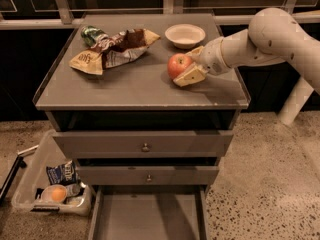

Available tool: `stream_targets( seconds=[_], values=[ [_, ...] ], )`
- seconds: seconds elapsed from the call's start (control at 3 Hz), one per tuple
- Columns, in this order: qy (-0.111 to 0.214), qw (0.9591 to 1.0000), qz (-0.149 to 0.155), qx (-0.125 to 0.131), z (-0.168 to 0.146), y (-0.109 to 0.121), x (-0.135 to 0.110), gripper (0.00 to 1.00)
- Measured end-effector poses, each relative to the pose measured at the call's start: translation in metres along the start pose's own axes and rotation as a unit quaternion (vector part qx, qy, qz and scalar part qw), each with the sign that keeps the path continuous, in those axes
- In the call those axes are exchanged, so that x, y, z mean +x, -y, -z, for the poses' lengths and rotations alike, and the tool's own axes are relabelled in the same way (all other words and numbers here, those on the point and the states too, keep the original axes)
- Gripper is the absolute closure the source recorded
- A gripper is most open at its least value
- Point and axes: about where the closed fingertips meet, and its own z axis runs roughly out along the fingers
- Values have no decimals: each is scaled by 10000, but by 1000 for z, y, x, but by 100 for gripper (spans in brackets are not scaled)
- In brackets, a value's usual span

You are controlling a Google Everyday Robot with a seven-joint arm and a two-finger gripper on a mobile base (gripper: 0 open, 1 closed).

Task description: Pick apple from bottom drawer and place on counter

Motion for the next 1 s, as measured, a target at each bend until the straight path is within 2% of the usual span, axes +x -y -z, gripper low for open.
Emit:
stream_targets(
  seconds=[0.33,0.67,1.0],
  values=[
    [0,10000,0,0,0,0,0,11],
    [0,10000,0,-1,0,0,0,0],
    [0,10000,0,-1,0,0,0,0]
  ],
)
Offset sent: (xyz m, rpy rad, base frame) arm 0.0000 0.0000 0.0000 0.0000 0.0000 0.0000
